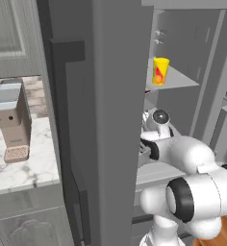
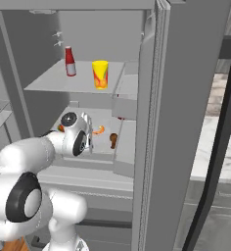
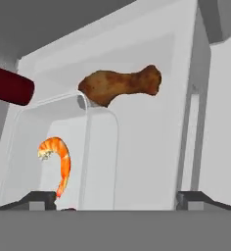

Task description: Place the tupperware on the second highest shelf of the fridge. Make space for the tupperware among the existing items by rearranging them on the shelves if needed. Close the fridge door when finished.

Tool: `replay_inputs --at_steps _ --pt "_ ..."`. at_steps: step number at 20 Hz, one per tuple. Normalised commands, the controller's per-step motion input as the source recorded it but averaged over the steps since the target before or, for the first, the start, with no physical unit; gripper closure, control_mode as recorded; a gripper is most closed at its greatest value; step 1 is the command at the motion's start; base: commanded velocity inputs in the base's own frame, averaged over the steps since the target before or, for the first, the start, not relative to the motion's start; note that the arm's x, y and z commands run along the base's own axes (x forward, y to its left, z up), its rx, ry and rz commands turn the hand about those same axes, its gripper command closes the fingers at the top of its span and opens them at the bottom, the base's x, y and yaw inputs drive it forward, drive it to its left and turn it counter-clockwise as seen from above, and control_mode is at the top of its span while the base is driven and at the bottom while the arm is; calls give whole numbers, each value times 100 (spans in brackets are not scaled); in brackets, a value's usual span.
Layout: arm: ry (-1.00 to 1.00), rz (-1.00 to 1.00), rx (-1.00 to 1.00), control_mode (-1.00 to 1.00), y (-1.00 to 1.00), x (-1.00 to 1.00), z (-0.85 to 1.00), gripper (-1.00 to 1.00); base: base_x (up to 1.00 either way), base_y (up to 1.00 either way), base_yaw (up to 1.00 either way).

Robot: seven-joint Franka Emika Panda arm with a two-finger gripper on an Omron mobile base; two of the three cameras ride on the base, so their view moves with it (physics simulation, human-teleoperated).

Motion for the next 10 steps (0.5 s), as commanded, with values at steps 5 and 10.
replay_inputs --at_steps 5,10 --pt "-26 1 0 -100 0 -57 86 -100 0 0 0" --pt "0 11 0 -100 0 -59 81 -100 0 0 0"
